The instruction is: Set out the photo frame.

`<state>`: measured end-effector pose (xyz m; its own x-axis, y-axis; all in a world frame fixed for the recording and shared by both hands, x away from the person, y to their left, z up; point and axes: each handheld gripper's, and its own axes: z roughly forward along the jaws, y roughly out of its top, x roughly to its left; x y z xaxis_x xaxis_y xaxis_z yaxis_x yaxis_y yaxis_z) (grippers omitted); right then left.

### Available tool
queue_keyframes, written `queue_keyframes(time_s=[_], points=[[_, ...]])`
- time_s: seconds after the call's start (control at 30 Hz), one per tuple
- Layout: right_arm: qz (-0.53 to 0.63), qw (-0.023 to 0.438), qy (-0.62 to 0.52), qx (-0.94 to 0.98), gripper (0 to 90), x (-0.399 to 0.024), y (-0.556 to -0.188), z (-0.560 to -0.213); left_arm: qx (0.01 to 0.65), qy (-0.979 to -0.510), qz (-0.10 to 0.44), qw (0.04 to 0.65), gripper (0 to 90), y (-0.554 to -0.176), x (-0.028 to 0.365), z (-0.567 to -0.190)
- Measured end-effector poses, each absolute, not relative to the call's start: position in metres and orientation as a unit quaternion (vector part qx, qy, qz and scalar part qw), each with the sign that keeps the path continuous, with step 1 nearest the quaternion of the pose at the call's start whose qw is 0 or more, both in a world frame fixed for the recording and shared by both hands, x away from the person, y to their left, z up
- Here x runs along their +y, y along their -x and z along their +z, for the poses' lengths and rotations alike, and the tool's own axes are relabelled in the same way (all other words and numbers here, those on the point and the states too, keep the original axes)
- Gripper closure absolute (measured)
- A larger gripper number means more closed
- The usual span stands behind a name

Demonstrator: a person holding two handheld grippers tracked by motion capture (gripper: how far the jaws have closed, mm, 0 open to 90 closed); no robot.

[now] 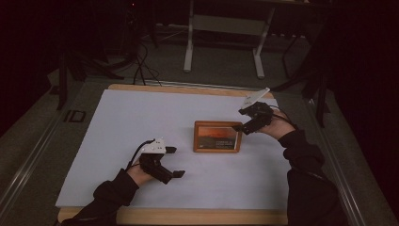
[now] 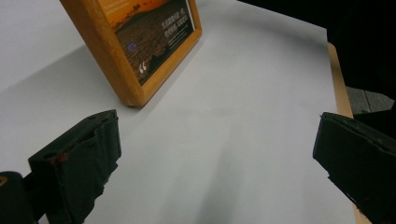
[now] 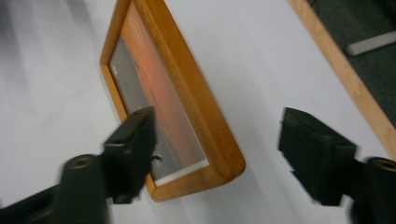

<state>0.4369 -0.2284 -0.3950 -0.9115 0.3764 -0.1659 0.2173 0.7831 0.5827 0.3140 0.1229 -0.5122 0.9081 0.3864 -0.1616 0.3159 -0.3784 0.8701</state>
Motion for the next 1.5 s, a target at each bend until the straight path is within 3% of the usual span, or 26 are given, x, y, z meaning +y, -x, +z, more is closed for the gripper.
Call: queue_keyframes(time_s=[0.33, 0.63, 0.87, 1.5], points=[[0.351, 0.132, -0.191, 0.907, 14.5, -0.233, -0.409, -0.398, 0.210, -0.831, 0.036, 0.514, 1.5, -0.314, 0.123, -0.513], [0.375, 0.159, -0.190, 0.893, 14.3, -0.234, -0.377, -0.405, 0.209, -0.832, 0.036, 0.513, 1.5, -0.312, 0.122, -0.513], [0.402, 0.151, -0.191, 0.883, 14.2, -0.237, -0.354, -0.409, 0.207, -0.831, 0.037, 0.515, 1.5, -0.312, 0.123, -0.512], [0.457, 0.159, -0.233, 0.844, 14.2, -0.244, -0.298, -0.459, 0.201, -0.833, 0.040, 0.514, 1.5, -0.310, 0.122, -0.511]])
